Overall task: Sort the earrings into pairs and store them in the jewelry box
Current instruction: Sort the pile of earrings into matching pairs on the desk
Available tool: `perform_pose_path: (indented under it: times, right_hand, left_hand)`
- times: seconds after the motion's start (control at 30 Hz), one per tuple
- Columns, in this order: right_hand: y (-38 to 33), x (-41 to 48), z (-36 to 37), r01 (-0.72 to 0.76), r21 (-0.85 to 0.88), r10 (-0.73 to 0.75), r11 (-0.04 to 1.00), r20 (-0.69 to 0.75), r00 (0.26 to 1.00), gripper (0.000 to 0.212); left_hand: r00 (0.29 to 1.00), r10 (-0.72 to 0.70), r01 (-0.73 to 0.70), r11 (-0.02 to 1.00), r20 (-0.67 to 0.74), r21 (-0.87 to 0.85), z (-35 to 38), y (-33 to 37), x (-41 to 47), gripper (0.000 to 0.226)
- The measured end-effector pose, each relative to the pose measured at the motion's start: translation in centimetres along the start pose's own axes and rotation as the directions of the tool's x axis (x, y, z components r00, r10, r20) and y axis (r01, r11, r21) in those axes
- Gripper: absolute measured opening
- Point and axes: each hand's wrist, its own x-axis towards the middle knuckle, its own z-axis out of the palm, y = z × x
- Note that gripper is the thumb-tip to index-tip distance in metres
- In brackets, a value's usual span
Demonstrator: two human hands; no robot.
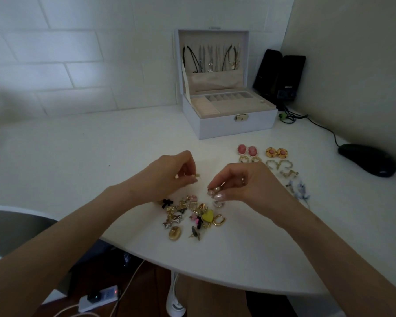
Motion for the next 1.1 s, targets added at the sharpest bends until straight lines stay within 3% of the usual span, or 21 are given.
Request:
perform_pose_path:
  times: [0.23,0.73,0.87,1.1]
  right_hand:
    - [-0.4,0.1,0.1,0.018,0.05,-0.017,0.999,-0.023,1.0,0.013]
    - [0.6,-3.6,-3.4,-0.051,0.044,0.056,0.998,-0.134,0.989,0.016]
    - [1.8,-5.4,-4.2,-0.089,-0.03,0.081,0.996,-0.201,0.976,0.018]
    - [4.0,-7.4,-4.4,-0.078,-0.268,-0.005,0.96,-0.295,0.956,0.021]
  left_hand:
    - [0.994,0.019,-0.033,0.99,-0.105,-0.138,-0.9,0.7,-0.7,0.01]
    - [0.989,0.148,-0.146,0.954,-0.014,-0.261,1.1,5.2,-1.0,0.011]
    - [0.985,0.172,-0.165,0.964,0.015,-0.209,2.4,6.7,-0.7,0.012]
    - [0.988,0.152,-0.151,0.981,-0.002,0.123,5.3,8.7,-0.7,0.012]
